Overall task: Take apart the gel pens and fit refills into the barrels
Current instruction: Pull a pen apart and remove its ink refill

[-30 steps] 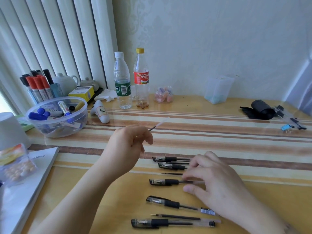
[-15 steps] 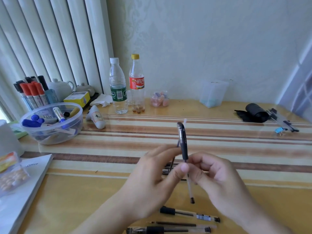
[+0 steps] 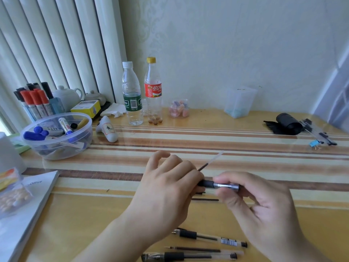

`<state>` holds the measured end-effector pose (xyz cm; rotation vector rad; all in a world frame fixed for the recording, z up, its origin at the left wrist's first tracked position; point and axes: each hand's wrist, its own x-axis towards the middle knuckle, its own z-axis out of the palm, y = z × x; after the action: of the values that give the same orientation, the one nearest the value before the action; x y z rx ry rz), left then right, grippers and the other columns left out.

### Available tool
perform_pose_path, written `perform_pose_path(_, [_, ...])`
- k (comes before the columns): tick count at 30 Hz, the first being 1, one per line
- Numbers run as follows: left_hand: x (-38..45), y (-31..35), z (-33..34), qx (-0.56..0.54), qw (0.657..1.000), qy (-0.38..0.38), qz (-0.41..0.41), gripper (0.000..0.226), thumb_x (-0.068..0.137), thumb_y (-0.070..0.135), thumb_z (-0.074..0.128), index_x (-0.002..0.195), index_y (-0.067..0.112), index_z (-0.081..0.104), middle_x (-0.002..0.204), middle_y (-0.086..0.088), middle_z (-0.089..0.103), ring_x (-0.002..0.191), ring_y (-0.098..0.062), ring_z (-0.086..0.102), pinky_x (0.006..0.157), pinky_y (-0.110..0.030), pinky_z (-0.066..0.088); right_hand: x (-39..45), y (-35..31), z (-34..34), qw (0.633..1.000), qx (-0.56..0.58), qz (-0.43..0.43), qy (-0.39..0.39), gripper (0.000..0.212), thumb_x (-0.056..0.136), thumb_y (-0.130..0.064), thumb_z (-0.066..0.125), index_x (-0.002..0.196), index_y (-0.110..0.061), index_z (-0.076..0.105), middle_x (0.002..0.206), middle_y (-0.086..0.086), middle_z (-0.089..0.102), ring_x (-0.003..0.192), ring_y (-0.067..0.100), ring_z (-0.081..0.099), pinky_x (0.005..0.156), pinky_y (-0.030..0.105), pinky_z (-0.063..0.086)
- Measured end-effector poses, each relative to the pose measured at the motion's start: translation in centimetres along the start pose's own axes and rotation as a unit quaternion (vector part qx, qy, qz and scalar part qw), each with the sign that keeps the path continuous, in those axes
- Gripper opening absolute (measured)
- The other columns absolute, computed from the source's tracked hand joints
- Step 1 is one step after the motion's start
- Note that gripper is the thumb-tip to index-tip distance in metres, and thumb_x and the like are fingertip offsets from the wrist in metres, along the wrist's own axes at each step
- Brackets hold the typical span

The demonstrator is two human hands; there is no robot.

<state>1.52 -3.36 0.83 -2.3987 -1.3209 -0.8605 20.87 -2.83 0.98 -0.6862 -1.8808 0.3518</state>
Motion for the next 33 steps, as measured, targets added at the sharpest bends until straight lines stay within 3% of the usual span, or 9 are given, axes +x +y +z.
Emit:
perform_pose_path(6, [0.1,-0.4,-0.5,-0.013,0.999,-0.041,0.002,0.023,0.096,0.03,0.044,0.086,0.028,0.064,0.083,0.014,0.063,0.082,-0.015,0.056,0.081,-0.041,0.041,0.2,0.6,-0.3,0.985,-0.139,-0.105,-0.018,0.019,0.083,-0.022,0.065,0.084,-0.007,0.076,0.068,-0.007,0.07,0.06,-0.007,0.051,0.057,0.006,0.042])
perform_pose_path(11, [0.2,-0.2,-1.2,-0.024,0.999,-0.044,0.018,0.021,0.095,0.034,0.047,0.087,0.031,0.066,0.087,0.017,0.067,0.086,-0.015,0.058,0.079,-0.042,0.04,0.2,1.4,-1.2,0.959,-0.175,-0.219,-0.048,0.01,0.078,0.004,0.072,0.085,0.0,0.076,0.072,-0.001,0.07,0.065,0.013,0.063,0.059,0.025,0.051])
perform_pose_path(15, [0.2,-0.4,-1.7,-0.024,0.998,-0.041,0.033,0.024,0.095,0.034,0.046,0.089,0.033,0.068,0.088,0.018,0.067,0.089,-0.015,0.058,0.079,-0.041,0.038,0.3,1.2,-1.6,0.94,-0.206,-0.264,-0.057,0.018,0.091,0.003,0.056,0.094,-0.005,0.072,0.075,0.005,0.071,0.067,0.021,0.064,0.06,0.03,0.052])
perform_pose_path(18, [0.3,-0.4,-1.6,0.006,0.999,-0.017,0.041,0.02,0.093,0.032,0.051,0.087,0.033,0.07,0.087,0.017,0.068,0.089,-0.016,0.059,0.08,-0.043,0.038,0.4,1.1,-1.0,0.948,-0.201,-0.243,-0.043,0.011,0.083,-0.002,0.066,0.086,-0.003,0.076,0.07,0.004,0.071,0.062,0.018,0.064,0.055,0.028,0.051])
perform_pose_path(22, [0.1,-2.6,-1.2,0.075,0.997,-0.012,-0.006,0.011,0.085,0.028,0.062,0.086,0.033,0.072,0.085,0.017,0.069,0.09,-0.017,0.062,0.083,-0.041,0.035,0.5,0.4,-0.7,0.976,-0.163,-0.137,0.054,0.026,0.093,-0.03,0.054,0.085,-0.01,0.069,0.065,-0.013,0.063,0.069,-0.012,0.058,0.056,0.007,0.044])
perform_pose_path(25, [-0.2,-3.8,-0.9,-0.046,0.991,0.003,-0.127,0.013,0.089,0.034,0.058,0.089,0.034,0.072,0.085,0.018,0.071,0.09,-0.01,0.064,0.083,-0.038,0.042,0.1,0.5,-1.0,0.993,-0.029,-0.047,0.108,0.02,0.097,-0.036,0.047,0.089,-0.026,0.063,0.072,-0.015,0.068,0.072,0.003,0.067,0.055,0.025,0.052])
perform_pose_path(27, [0.1,-3.1,-0.5,-0.29,0.929,0.027,-0.228,0.014,0.092,0.034,0.062,0.094,0.031,0.075,0.092,0.017,0.074,0.095,-0.002,0.066,0.086,-0.029,0.05,0.1,1.0,-0.7,0.993,0.046,0.018,0.105,0.019,0.098,-0.029,0.04,0.089,-0.023,0.056,0.093,-0.007,0.074,0.084,0.021,0.071,0.06,0.037,0.054])
perform_pose_path(29, [0.4,-2.1,-0.3,-0.445,0.858,0.016,-0.258,0.022,0.089,0.034,0.061,0.099,0.022,0.076,0.101,0.014,0.075,0.102,0.0,0.066,0.087,-0.018,0.051,0.3,1.6,-0.3,0.996,0.016,0.048,0.077,0.017,0.097,-0.023,0.036,0.093,-0.021,0.053,0.106,-0.009,0.07,0.098,0.015,0.068,0.073,0.029,0.055])
perform_pose_path(33, [0.5,-0.3,0.1,-0.554,0.792,-0.007,-0.257,0.031,0.089,0.031,0.056,0.108,0.015,0.074,0.111,0.011,0.074,0.111,-0.001,0.063,0.09,-0.014,0.049,0.3,2.0,-0.3,0.995,-0.067,0.069,-0.027,0.022,0.095,-0.03,0.038,0.097,-0.028,0.059,0.082,-0.018,0.058,0.075,0.005,0.058,0.063,0.012,0.042])
